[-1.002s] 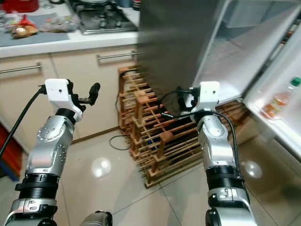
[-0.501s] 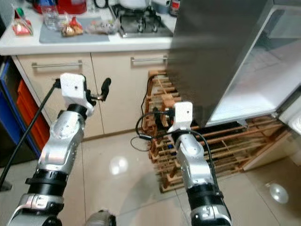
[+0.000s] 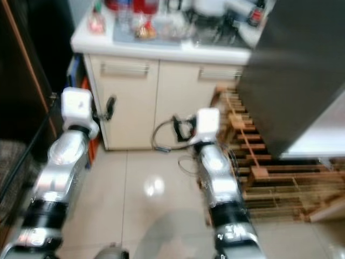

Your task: Restocking fridge

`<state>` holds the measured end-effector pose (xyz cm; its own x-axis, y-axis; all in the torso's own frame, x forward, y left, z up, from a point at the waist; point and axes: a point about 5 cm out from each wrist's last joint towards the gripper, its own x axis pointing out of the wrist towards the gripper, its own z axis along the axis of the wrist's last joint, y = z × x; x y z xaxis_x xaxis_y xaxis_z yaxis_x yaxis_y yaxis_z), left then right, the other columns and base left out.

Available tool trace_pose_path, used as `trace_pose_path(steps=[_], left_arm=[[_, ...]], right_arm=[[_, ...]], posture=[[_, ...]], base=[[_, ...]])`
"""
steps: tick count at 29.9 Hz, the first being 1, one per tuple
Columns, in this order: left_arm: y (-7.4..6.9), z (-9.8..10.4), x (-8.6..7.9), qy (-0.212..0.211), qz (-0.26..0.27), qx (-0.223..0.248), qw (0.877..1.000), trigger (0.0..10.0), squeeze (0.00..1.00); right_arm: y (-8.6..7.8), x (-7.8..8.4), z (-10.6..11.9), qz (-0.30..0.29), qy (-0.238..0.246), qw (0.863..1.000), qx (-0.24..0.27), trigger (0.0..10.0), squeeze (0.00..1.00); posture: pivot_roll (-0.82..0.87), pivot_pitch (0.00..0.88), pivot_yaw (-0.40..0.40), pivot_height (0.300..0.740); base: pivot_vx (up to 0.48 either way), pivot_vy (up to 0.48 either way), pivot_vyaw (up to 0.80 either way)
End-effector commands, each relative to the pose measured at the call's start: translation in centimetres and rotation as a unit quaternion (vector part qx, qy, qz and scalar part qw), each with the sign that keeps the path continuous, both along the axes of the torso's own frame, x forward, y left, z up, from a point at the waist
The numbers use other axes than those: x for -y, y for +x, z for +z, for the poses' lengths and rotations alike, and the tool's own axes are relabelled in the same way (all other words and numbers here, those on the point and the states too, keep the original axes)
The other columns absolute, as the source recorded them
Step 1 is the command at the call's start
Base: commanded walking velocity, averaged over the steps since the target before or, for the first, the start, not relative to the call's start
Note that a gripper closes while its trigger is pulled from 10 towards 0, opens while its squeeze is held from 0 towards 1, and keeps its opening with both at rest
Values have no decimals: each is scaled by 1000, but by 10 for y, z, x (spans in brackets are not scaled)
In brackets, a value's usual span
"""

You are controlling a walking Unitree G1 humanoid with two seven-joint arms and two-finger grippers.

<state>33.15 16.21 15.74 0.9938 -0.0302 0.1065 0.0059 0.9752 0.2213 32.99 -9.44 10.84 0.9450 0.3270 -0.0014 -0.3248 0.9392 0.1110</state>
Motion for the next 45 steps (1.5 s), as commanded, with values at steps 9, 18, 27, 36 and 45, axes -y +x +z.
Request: trace_pose_path(steps=[9,18,27,36,45], left_arm=[[3,36,35,16,-97,79,992,10000,0],[8,39,33,-1,-68,83,994,10000,0],[10,46,27,5,-71,89,994,10000,0],[17,53,27,6,-65,98,993,10000,0],[24,57,19,5,-38,98,994,10000,0]], right_arm=[[1,22,22,-82,-6,992,93,10000,0],[4,13,20,-62,-20,994,88,10000,0],[5,7,17,-62,-12,995,76,10000,0],[4,13,18,-70,-14,994,80,10000,0],[7,14,22,-73,-14,994,84,10000,0]], posture=[[20,0,-2,740],[43,0,-25,740],[46,0,-10,740],[14,0,-7,740],[16,0,-10,740]], base=[[387,0,0],[480,0,85],[480,0,342],[480,0,0],[480,0,0]])
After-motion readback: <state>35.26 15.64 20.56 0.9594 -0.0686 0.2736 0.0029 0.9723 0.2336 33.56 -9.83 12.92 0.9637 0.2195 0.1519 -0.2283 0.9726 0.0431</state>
